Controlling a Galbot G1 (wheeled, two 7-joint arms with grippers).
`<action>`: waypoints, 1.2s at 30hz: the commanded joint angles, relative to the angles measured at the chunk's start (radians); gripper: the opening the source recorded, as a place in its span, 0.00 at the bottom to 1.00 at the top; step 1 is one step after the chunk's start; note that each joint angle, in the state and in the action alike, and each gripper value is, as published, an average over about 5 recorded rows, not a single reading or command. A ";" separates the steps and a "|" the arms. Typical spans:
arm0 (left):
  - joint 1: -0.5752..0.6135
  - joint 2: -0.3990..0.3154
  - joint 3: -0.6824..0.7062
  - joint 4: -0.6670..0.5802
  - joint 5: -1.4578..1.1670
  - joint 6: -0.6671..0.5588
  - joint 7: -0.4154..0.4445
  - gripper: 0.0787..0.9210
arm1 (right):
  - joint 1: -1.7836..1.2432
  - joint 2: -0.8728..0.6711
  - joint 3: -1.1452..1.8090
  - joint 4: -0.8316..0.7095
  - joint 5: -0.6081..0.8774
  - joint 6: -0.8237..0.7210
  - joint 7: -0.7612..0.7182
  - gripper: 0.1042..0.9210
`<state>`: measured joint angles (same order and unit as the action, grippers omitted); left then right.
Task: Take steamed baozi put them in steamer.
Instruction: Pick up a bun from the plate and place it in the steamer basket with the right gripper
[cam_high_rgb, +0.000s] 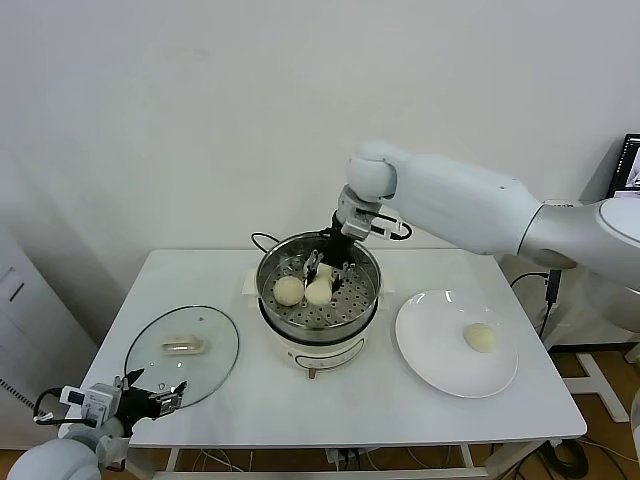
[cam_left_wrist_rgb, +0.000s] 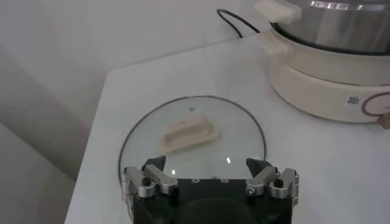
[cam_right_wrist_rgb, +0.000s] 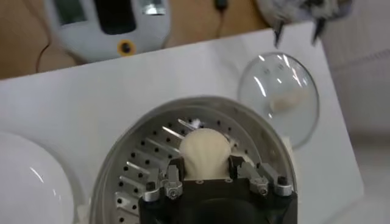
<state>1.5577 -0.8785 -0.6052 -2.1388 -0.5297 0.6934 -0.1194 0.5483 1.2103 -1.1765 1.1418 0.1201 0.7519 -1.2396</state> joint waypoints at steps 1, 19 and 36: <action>-0.001 0.002 -0.001 0.000 0.000 -0.001 0.001 0.88 | -0.076 0.036 0.047 0.024 -0.203 0.121 -0.003 0.43; -0.012 0.000 0.004 0.009 0.007 -0.004 0.002 0.88 | -0.168 0.051 0.082 0.010 -0.311 0.121 -0.015 0.44; -0.010 0.003 0.005 0.012 0.017 -0.011 0.004 0.88 | -0.121 0.028 0.156 -0.028 -0.258 0.061 0.005 0.87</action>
<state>1.5473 -0.8772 -0.5990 -2.1277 -0.5158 0.6842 -0.1157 0.3912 1.2569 -1.0649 1.1339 -0.1743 0.8237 -1.2429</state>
